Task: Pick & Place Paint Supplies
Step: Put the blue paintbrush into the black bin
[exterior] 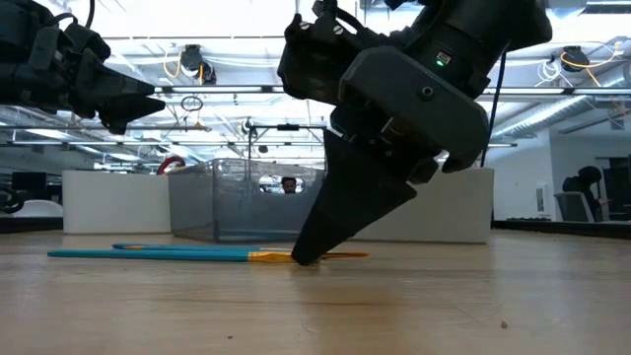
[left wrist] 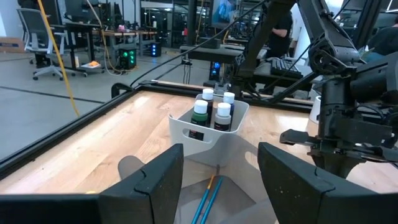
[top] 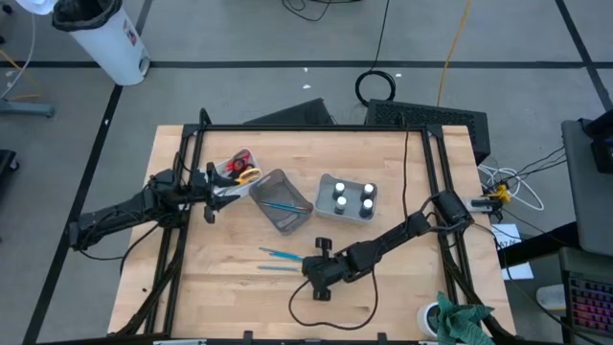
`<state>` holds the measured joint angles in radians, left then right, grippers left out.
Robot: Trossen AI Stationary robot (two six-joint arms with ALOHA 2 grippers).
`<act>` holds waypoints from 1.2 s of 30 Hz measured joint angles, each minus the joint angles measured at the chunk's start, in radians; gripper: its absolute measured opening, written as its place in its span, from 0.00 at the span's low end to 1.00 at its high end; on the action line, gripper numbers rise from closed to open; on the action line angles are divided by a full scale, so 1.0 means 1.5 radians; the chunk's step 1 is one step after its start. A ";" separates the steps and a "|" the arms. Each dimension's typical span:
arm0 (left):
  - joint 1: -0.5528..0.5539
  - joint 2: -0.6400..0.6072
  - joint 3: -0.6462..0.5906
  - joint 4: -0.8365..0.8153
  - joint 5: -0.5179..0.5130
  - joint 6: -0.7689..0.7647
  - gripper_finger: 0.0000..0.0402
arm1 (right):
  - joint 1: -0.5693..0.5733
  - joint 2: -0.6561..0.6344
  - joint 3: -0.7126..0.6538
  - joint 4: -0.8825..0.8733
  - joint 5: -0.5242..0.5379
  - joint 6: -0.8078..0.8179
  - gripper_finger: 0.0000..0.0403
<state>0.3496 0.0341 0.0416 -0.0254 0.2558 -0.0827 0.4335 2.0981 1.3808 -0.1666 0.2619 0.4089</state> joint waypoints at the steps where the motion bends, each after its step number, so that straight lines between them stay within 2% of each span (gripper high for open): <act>1: 0.000 0.000 0.000 0.000 0.000 0.000 0.53 | 0.001 -0.003 0.000 0.004 -0.003 -0.004 0.00; 5: 0.000 0.000 0.000 0.000 0.000 0.000 0.53 | 0.017 -0.036 -0.009 -0.002 0.021 -0.020 0.00; 8: 0.000 0.000 0.000 0.000 -0.002 -0.001 0.53 | 0.026 -0.079 -0.043 0.056 0.034 -0.025 0.00; 13: 0.000 0.000 0.000 0.000 -0.002 0.000 0.53 | 0.041 -0.169 -0.173 0.191 0.063 -0.022 0.00; 20: 0.000 0.000 0.000 0.003 -0.001 0.000 0.53 | 0.059 -0.345 -0.400 0.417 0.124 -0.029 0.00; 24: 0.000 0.000 0.000 0.007 0.002 0.000 0.53 | 0.061 -0.409 -0.496 0.568 0.143 -0.060 0.00; 26: 0.000 0.000 0.000 0.010 0.003 0.000 0.53 | 0.061 -0.423 -0.531 0.606 0.139 -0.077 0.00; 36: 0.000 0.000 0.000 0.017 0.001 0.000 0.53 | 0.045 -0.456 -0.558 0.628 0.107 -0.123 0.00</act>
<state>0.3500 0.0345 0.0410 0.0006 0.2565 -0.0830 0.5015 1.4143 0.5434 0.7750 0.4218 0.2243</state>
